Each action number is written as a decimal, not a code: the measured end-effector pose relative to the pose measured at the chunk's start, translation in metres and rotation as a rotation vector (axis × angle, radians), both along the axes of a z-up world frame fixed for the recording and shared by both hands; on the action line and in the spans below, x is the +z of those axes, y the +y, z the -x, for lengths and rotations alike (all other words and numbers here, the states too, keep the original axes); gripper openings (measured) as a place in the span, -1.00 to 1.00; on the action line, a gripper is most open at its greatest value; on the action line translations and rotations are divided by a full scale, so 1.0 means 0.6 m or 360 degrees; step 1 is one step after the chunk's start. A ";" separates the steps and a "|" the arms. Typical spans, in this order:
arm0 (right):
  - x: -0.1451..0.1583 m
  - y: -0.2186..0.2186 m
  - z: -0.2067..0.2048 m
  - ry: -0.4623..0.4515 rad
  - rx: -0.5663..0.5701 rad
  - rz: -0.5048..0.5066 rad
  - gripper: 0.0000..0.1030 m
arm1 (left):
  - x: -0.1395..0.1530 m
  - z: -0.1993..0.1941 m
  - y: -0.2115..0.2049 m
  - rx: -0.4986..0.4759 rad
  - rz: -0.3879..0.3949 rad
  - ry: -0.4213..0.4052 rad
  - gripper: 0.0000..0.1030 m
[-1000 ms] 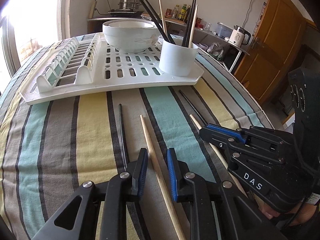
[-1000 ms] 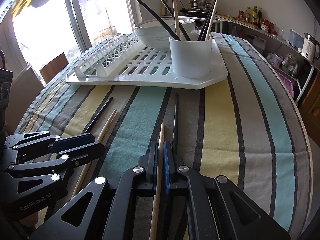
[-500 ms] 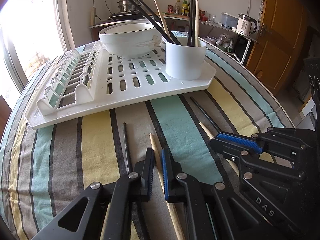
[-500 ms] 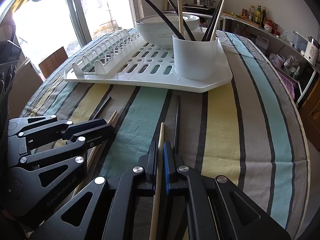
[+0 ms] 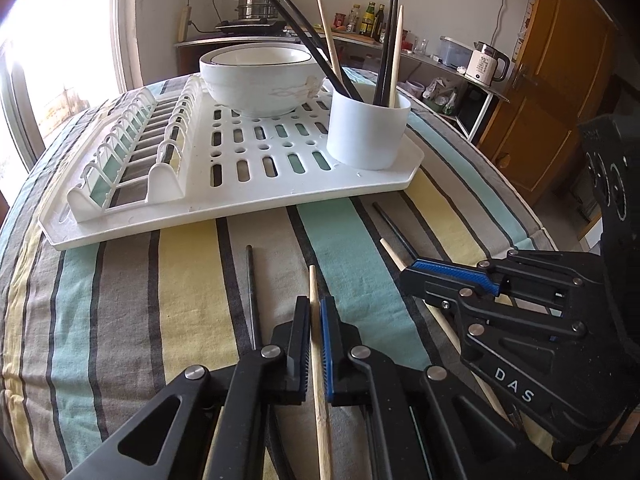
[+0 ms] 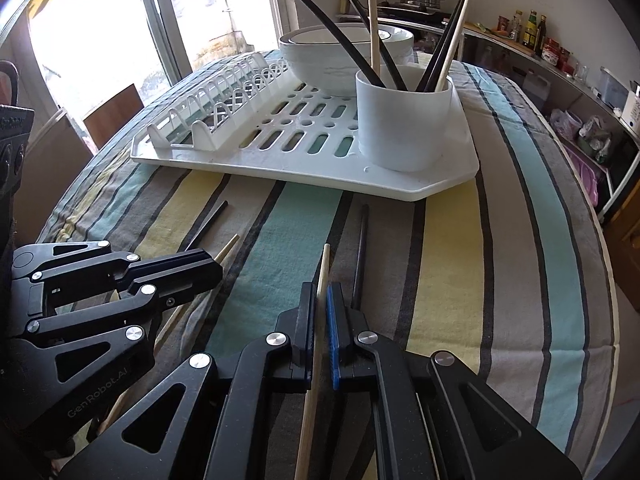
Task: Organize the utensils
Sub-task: 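Grasp a wooden chopstick with the left tool while the right tool grasps another wooden chopstick, then lift both wooden chopsticks and carry them over the white cup, then lower the wooden chopsticks into the white cup and open both tools, then move both tools back down to the last black chopsticks on the table, then grasp a black chopstick with the left tool while the right tool grasps the other black chopstick, then lift both black chopsticks and carry them over the white cup, then lower the black chopsticks into the white cup and open both tools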
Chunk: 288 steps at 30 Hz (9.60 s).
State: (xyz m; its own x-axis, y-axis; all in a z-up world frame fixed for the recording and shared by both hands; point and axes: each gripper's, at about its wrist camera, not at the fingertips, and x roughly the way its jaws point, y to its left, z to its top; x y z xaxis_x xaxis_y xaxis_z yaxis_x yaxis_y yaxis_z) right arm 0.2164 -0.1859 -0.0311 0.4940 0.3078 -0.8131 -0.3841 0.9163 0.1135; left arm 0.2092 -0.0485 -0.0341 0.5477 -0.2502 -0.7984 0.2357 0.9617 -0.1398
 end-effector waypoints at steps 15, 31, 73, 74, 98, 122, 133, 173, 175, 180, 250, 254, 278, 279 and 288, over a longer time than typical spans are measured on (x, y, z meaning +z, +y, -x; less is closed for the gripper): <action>0.134 -0.036 0.052 -0.0349 -0.0041 -0.0277 -0.90 | 0.145 0.048 0.026 -0.0038 0.0149 -0.0317 -0.91; 0.192 -0.075 0.074 -0.0544 -0.0109 -0.0374 -0.90 | 0.212 0.057 0.026 -0.0079 0.0198 -0.0465 -0.91; 0.275 -0.109 -0.182 -0.0823 -0.0262 -0.0511 -0.90 | 0.305 -0.267 -0.018 -0.0065 0.0535 -0.0799 -0.91; 0.270 -0.107 -0.187 -0.0816 -0.0264 -0.0508 -0.90 | 0.300 -0.270 -0.018 -0.0061 0.0532 -0.0799 -0.91; 0.202 -0.115 -0.182 -0.0627 -0.0308 -0.0439 -0.89 | 0.190 -0.251 -0.026 -0.0023 0.0349 -0.0603 -0.90; 0.186 -0.131 -0.003 -0.0620 -0.0313 -0.0356 -0.68 | 0.178 -0.030 0.032 0.0041 0.0181 -0.0574 -0.82; 0.155 -0.116 0.110 -0.0621 -0.0278 -0.0286 -0.60 | 0.121 0.086 0.057 0.0119 0.0101 -0.0472 -0.81; 0.032 -0.044 0.054 -0.0261 -0.0146 -0.0054 -0.59 | 0.019 0.035 0.061 0.0112 0.0010 -0.0125 -0.81; 0.022 -0.038 0.038 -0.0212 -0.0127 -0.0038 -0.59 | 0.013 0.023 0.058 0.0113 0.0013 -0.0087 -0.81; 0.004 -0.021 0.013 -0.0139 -0.0079 0.0018 -0.59 | -0.003 0.003 0.049 0.0096 -0.0003 -0.0014 -0.81; 0.203 -0.081 0.102 -0.0638 -0.0145 -0.0312 -0.90 | 0.228 0.080 0.036 -0.0054 0.0163 -0.0577 -0.92; 0.210 -0.086 0.096 -0.0652 -0.0153 -0.0321 -0.90 | 0.241 0.070 0.029 -0.0071 0.0169 -0.0606 -0.92; 0.301 -0.106 -0.009 -0.0790 -0.0203 -0.0318 -0.91 | 0.354 -0.067 -0.037 -0.0156 0.0238 -0.0730 -0.92; 0.305 -0.106 -0.014 -0.0796 -0.0207 -0.0321 -0.91 | 0.358 -0.074 -0.038 -0.0153 0.0244 -0.0738 -0.92; 0.324 -0.104 -0.054 -0.0825 -0.0214 -0.0328 -0.91 | 0.383 -0.128 -0.044 -0.0145 0.0263 -0.0772 -0.92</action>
